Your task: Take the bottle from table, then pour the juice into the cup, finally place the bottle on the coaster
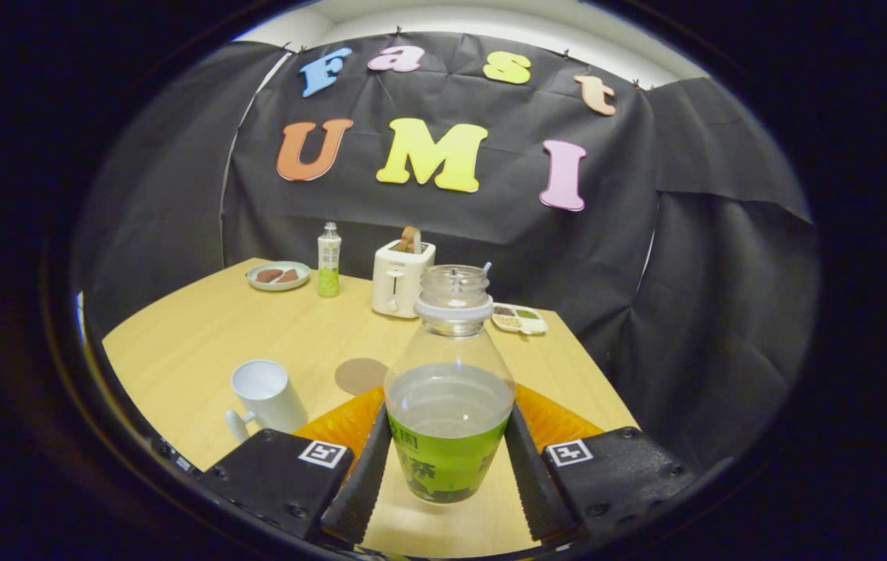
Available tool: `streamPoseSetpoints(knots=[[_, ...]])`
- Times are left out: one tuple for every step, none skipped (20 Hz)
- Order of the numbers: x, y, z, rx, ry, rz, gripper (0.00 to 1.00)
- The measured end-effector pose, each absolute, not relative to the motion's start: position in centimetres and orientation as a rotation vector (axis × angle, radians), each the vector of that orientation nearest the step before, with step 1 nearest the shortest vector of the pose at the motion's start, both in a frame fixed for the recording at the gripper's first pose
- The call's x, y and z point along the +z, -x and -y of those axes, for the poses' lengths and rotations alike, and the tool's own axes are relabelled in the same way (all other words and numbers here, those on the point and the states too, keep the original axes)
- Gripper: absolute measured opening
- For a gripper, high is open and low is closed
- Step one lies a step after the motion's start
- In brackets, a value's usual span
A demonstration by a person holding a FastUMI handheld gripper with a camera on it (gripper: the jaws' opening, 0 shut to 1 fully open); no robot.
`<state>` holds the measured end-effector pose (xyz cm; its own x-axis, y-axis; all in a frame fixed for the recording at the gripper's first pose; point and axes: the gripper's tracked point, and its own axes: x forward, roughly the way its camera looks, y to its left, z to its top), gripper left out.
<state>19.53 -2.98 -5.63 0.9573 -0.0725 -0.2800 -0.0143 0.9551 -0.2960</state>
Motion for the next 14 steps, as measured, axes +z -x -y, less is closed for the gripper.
streamPoseSetpoints(knots=[[-5.4,-19.6,3.1,-0.048,0.36,-0.291,0.79],[-5.1,-19.8,3.4,-0.072,0.427,-0.285,0.79],[-4.7,-20.0,3.7,-0.105,0.495,-0.275,0.79],[-4.3,-20.3,3.8,-0.132,0.56,-0.26,0.79],[-3.9,-20.6,3.8,-0.153,0.621,-0.245,0.79],[-3.8,-21.0,3.7,-0.173,0.692,-0.231,0.79],[-3.5,-21.3,3.5,-0.191,0.758,-0.214,0.79],[-3.2,-21.5,3.3,-0.209,0.817,-0.196,0.79],[-3.0,-21.7,3.1,-0.221,0.867,-0.183,0.79],[-2.9,-21.9,2.8,-0.232,0.907,-0.163,0.79],[-2.6,-22.0,2.5,-0.242,0.949,-0.141,0.79],[-2.4,-22.3,2.3,-0.248,0.987,-0.125,0.79],[-2.3,-22.3,2.2,-0.258,1.014,-0.117,0.79],[-2.3,-22.4,2.1,-0.267,1.033,-0.119,0.79]])
